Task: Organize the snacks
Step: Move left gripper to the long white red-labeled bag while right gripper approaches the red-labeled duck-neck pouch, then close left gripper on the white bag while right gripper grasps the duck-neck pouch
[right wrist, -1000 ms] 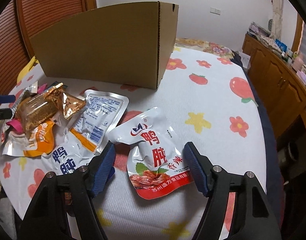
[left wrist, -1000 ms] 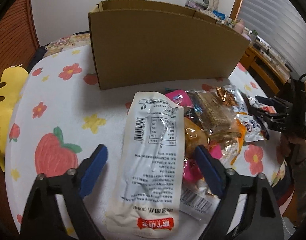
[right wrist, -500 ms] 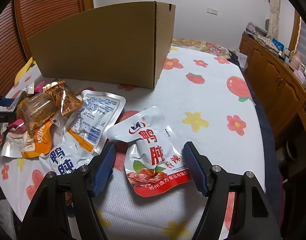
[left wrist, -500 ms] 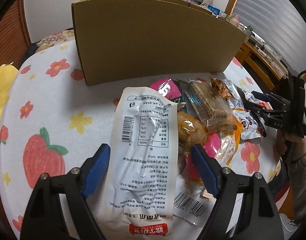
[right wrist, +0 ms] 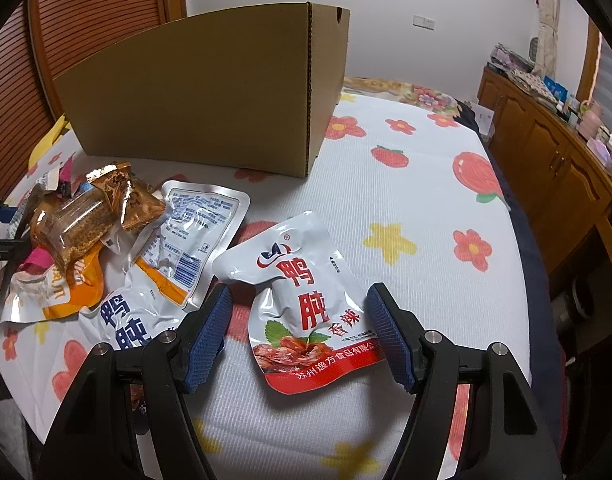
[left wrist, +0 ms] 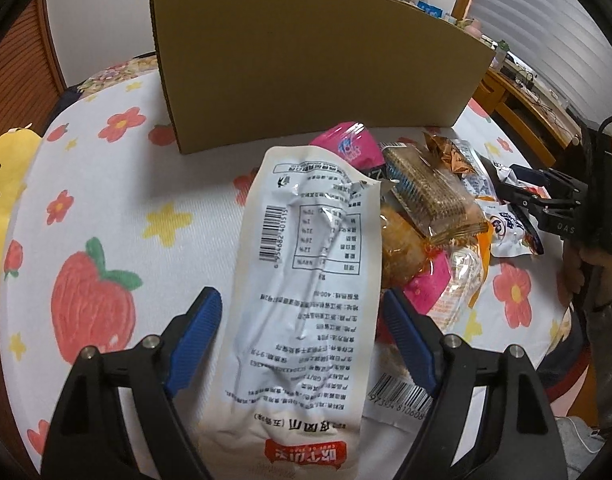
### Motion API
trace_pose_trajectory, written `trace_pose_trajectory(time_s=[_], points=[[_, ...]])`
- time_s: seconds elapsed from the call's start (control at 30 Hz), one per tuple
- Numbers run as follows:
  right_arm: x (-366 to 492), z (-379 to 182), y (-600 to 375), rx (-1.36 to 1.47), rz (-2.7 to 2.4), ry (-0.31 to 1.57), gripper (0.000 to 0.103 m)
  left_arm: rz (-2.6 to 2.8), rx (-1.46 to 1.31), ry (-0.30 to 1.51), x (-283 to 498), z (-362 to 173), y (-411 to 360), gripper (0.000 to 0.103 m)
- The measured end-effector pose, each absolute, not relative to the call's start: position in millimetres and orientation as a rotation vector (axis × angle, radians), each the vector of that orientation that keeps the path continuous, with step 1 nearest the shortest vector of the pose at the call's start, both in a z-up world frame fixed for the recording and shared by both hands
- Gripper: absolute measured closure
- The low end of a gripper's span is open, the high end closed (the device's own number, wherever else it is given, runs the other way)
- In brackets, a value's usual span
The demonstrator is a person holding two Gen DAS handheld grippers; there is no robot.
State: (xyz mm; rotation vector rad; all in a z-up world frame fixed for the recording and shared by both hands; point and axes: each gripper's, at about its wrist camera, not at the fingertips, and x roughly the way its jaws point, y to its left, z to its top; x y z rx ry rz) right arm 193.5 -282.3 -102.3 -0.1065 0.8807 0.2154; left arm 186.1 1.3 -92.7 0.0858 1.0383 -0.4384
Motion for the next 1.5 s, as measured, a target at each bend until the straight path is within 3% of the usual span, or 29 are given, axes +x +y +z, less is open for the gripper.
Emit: trace_pose_trajectory(time_s=[0.07, 0.17, 0.87, 0.93, 0.97, 1.07, 1.5], points=[[193, -102, -282, -0.106, 0.216, 0.881, 0.032, -0.436, 0.095, 1.030, 184, -93, 0, 0.023], [193, -102, -282, -0.105, 0.215, 0.881, 0.032, -0.444, 0.085, 1.020, 181, -91, 2, 0.038], [194, -101, -284, -0.111, 0.221, 0.895, 0.032, -0.390, 0.053, 0.933, 147, -80, 17, 0.040], [194, -100, -285, -0.121, 0.227, 0.903, 0.042, -0.388, 0.047, 0.926, 145, -78, 18, 0.040], [193, -98, -286, -0.122, 0.229, 0.910, 0.053, -0.389, 0.041, 0.923, 144, -77, 19, 0.040], [191, -97, -288, -0.136, 0.236, 0.924, 0.067, -0.391, 0.039, 0.914, 141, -75, 19, 0.040], [181, -85, -292, -0.131, 0.246, 0.900, 0.073, -0.386, 0.013, 0.857, 135, -58, 21, 0.040]])
